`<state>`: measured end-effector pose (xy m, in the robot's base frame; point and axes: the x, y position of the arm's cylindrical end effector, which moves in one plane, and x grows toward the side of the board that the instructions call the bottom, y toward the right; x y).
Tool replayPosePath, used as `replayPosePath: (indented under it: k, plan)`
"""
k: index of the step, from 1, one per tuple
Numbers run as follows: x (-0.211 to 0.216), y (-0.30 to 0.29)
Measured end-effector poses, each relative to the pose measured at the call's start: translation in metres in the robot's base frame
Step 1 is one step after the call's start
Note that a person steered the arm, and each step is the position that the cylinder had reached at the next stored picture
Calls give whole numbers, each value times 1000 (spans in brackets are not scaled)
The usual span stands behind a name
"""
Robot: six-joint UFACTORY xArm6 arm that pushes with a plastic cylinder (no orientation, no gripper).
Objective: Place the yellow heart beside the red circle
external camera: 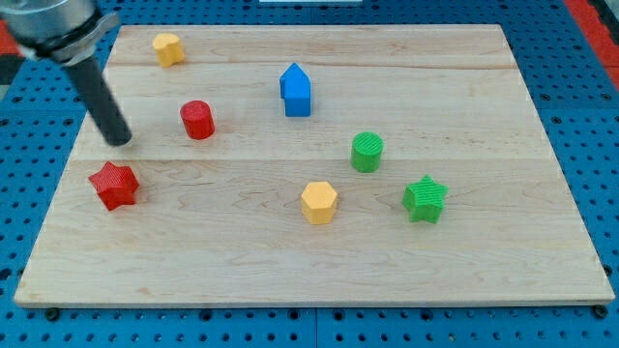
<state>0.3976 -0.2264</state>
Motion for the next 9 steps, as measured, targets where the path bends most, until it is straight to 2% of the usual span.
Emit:
replayPosePath:
  k: [2, 3, 5, 7, 9]
  plan:
    - [-61, -69]
    - [-100, -73]
    - [-153, -19]
    - [-161, 47]
    - [-161, 78]
